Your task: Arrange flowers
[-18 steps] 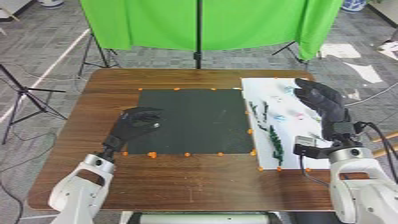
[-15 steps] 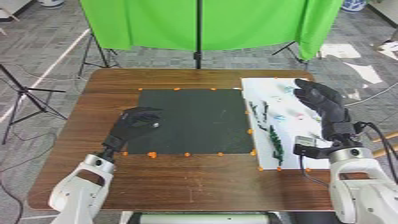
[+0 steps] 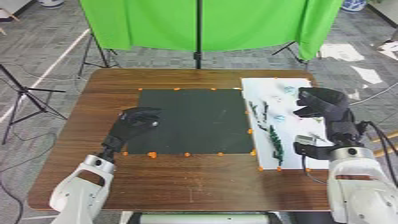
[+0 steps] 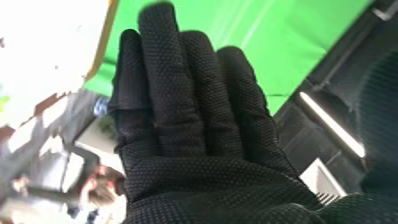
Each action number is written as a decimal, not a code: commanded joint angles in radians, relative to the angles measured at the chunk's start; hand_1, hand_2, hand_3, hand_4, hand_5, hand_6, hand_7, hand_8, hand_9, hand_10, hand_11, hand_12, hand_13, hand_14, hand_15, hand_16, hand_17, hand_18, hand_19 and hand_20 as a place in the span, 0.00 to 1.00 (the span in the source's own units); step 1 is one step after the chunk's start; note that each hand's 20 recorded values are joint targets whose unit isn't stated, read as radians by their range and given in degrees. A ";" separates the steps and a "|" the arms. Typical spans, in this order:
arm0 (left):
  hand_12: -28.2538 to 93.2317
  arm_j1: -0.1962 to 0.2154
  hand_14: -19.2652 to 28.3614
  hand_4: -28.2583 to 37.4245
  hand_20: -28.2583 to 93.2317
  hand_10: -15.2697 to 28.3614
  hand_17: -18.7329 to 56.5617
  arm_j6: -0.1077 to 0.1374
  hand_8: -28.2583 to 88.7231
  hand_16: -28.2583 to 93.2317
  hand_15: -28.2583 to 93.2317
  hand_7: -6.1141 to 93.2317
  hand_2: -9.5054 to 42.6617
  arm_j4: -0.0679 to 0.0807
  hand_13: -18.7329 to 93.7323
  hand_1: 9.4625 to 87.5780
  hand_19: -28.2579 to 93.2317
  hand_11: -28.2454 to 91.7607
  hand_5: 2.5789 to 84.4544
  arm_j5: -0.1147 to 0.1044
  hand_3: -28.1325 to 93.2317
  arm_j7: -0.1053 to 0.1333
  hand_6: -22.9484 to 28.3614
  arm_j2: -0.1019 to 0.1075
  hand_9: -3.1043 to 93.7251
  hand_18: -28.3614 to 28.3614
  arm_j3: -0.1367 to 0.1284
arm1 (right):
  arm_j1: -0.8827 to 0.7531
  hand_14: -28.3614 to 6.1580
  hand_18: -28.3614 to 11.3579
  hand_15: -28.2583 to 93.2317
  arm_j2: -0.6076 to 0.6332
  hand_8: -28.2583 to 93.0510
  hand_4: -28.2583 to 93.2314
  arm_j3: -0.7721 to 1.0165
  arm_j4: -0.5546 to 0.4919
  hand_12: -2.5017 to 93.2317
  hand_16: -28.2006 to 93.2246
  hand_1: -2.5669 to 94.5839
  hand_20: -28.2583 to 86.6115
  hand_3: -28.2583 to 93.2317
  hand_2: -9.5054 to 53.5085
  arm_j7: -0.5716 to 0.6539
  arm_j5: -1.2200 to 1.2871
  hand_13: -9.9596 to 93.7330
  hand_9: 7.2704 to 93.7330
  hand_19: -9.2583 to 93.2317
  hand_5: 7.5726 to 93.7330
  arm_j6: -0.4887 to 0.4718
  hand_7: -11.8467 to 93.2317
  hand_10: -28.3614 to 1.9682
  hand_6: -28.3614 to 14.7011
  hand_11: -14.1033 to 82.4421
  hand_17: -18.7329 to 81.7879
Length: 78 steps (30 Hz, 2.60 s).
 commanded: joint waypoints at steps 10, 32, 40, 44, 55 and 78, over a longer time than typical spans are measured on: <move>0.35 0.014 0.81 0.23 0.42 0.67 0.38 0.033 0.19 0.22 0.47 0.23 0.14 -0.010 0.55 0.37 0.42 0.45 0.61 -0.028 0.71 -0.030 0.55 0.048 0.58 0.78 0.013 | 0.023 0.66 0.23 0.57 0.062 0.19 0.01 -0.048 -0.106 0.27 0.50 0.33 0.68 0.62 0.00 0.493 -0.574 1.00 0.91 0.98 0.77 -0.452 0.27 0.45 0.54 0.36 0.72; 0.35 0.033 0.81 0.23 0.42 0.67 0.38 0.030 0.19 0.22 0.48 0.23 0.13 -0.023 0.55 0.37 0.42 0.45 0.60 -0.046 0.70 -0.055 0.55 0.078 0.58 0.77 0.024 | 0.197 0.78 0.36 0.68 -0.003 0.19 0.08 -0.242 0.031 0.28 0.43 0.42 0.67 0.65 0.00 0.685 -0.717 1.00 0.94 1.00 0.78 -0.836 0.26 0.43 0.51 0.36 0.82; 0.35 0.032 0.81 0.23 0.42 0.67 0.38 0.034 0.19 0.22 0.48 0.23 0.13 -0.026 0.55 0.37 0.42 0.45 0.60 -0.051 0.70 -0.062 0.55 0.093 0.58 0.77 0.025 | 0.276 0.79 0.38 0.68 -0.034 0.20 0.09 -0.322 0.096 0.28 0.43 0.42 0.66 0.65 0.00 0.714 -0.675 1.00 0.95 1.00 0.78 -0.881 0.26 0.43 0.50 0.36 0.82; 0.35 0.036 0.81 0.23 0.42 0.67 0.38 0.033 0.19 0.22 0.48 0.23 0.13 -0.029 0.55 0.37 0.42 0.44 0.60 -0.052 0.70 -0.068 0.55 0.095 0.58 0.77 0.028 | 0.306 0.79 0.39 0.68 -0.048 0.20 0.09 -0.346 0.116 0.28 0.43 0.42 0.66 0.65 0.00 0.725 -0.647 1.00 0.95 1.00 0.78 -0.904 0.26 0.42 0.49 0.36 0.83; 0.35 0.047 0.81 0.23 0.42 0.67 0.37 0.042 0.19 0.22 0.47 0.23 0.14 -0.036 0.55 0.37 0.42 0.44 0.60 -0.071 0.70 -0.078 0.55 0.099 0.58 0.77 0.021 | 0.311 0.79 0.40 0.69 -0.075 0.20 0.11 -0.359 0.111 0.28 0.42 0.41 0.65 0.66 0.00 0.755 -0.603 1.00 0.96 1.00 0.79 -0.929 0.27 0.42 0.49 0.36 0.83; 0.35 0.042 0.81 0.23 0.41 0.67 0.37 0.040 0.19 0.22 0.47 0.23 0.14 -0.038 0.55 0.37 0.42 0.45 0.60 -0.068 0.71 -0.085 0.55 0.102 0.58 0.78 0.022 | 0.295 0.87 0.53 0.72 -0.092 0.48 0.67 -0.430 0.140 0.47 0.39 0.90 0.65 0.12 0.00 0.701 -0.695 1.00 0.97 0.94 0.71 -0.852 0.44 0.61 0.58 0.42 0.88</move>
